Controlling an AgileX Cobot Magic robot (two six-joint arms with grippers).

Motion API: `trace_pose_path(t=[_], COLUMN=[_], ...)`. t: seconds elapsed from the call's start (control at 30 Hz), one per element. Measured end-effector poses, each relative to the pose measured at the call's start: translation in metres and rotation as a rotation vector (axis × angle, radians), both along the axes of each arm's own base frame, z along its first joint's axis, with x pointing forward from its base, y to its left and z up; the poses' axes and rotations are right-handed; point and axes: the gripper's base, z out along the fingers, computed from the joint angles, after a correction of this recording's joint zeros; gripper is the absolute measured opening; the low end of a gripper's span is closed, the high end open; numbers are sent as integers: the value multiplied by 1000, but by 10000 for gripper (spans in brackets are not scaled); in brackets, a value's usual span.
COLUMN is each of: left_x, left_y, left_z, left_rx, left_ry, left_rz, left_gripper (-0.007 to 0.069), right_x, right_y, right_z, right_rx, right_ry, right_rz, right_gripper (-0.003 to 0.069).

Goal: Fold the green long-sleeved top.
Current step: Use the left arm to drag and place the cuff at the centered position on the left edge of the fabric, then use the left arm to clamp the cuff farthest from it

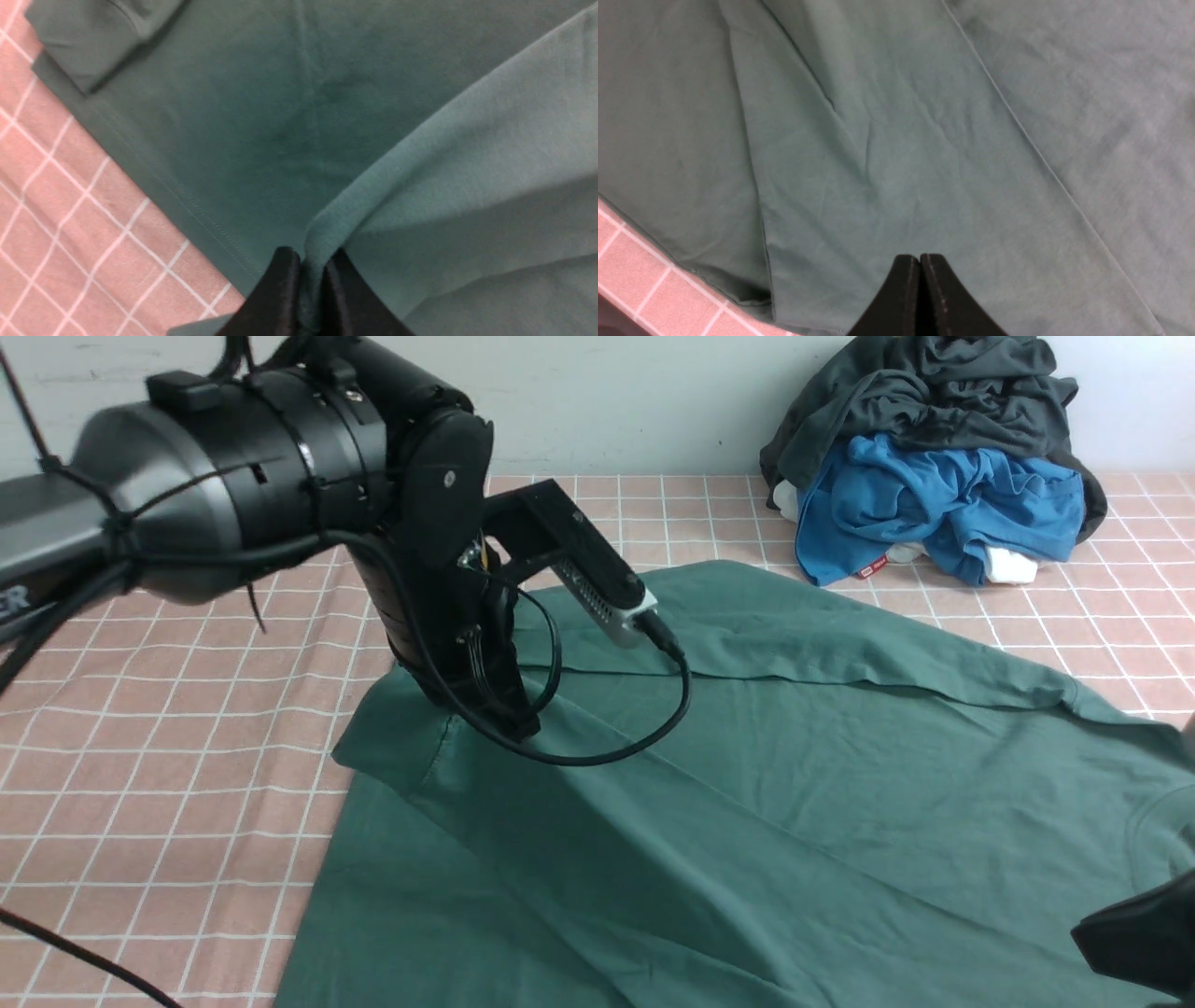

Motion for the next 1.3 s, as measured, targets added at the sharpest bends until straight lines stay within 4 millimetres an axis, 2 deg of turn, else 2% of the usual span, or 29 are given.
trace_pose_path(t=[0.17,0.23,0.27,0.43,0.6,0.73,0.8,1.03,1.17,1.3], left_x=[16,23,24,41,68,89,107,150,164,176], left_y=[5,10,11,30,52,63,68,67,65,66], left_z=[-30,-39,-40,-42,-34,-34,-38,-61,-71,-88], left_rx=[22,20,18,-23,-72,-125,-180,-288,-296,-304], left_ry=[55,61,61,33,10,3,5,12,0,3], left_rz=[70,119,127,268,407,469,513,568,569,590], left_gripper=[59,102,107,294,389,399,399,399,399,399], right_x=[0,1,1,4,15,30,44,69,73,78], right_y=[0,0,0,1,2,4,6,11,12,13], right_z=[0,0,0,2,3,-5,-18,-50,-56,-50], right_rx=[-1,0,0,17,39,25,-6,-83,-93,-94], right_ry=[0,-4,-3,-48,-99,-83,-38,76,98,80], right_rz=[0,-1,-1,-19,-58,-95,-112,-110,-109,-107], right_gripper=[-14,-14,-14,-14,-14,-14,-14,-14,-14,-14])
